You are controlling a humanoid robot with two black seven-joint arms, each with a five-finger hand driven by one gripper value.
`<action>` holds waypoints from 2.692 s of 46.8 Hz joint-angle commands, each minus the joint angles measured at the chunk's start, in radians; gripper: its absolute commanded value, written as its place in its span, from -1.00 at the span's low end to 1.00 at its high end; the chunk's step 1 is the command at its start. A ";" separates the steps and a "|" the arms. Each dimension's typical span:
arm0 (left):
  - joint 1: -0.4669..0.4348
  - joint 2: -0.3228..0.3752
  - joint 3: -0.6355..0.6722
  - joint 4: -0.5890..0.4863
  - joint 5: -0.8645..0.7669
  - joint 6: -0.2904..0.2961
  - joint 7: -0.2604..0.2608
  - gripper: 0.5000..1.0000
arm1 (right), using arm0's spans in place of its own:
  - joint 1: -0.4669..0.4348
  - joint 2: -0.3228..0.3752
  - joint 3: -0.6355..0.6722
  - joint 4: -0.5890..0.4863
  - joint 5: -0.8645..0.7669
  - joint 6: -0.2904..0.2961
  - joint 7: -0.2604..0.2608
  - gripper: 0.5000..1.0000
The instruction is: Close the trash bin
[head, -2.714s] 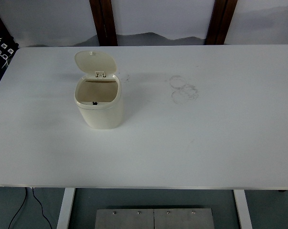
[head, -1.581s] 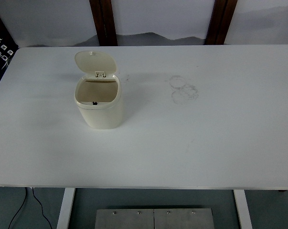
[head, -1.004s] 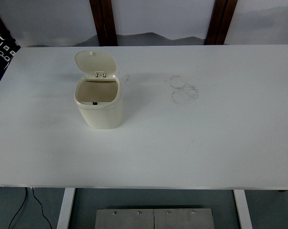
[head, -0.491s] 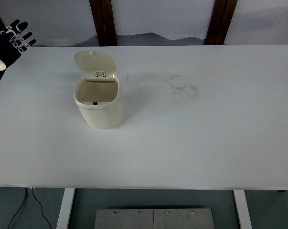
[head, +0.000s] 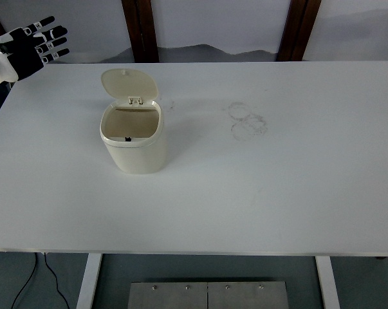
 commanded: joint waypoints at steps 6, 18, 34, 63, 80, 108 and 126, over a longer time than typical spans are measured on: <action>-0.173 0.002 0.173 -0.007 0.001 -0.008 0.005 1.00 | 0.000 0.000 0.000 0.000 0.000 0.000 0.000 0.98; -0.301 -0.004 0.325 -0.085 0.056 -0.013 0.028 1.00 | 0.000 0.000 0.000 0.000 0.000 0.000 0.000 0.98; -0.375 0.022 0.409 -0.134 0.210 -0.117 0.051 1.00 | 0.000 0.000 0.000 0.000 0.000 0.000 0.000 0.98; -0.482 0.024 0.618 -0.213 0.248 -0.155 0.074 1.00 | 0.002 0.000 -0.002 0.000 0.000 0.000 -0.003 0.98; -0.601 -0.027 0.700 -0.213 0.357 -0.260 0.092 1.00 | 0.002 0.000 -0.002 0.000 0.000 0.000 -0.003 0.98; -0.791 -0.057 0.894 -0.234 0.408 -0.415 0.092 1.00 | 0.003 0.000 -0.002 0.002 -0.002 0.000 -0.005 0.98; -0.785 -0.113 0.898 -0.234 0.415 -0.424 0.092 1.00 | 0.003 0.000 -0.002 0.002 0.000 0.000 -0.005 0.98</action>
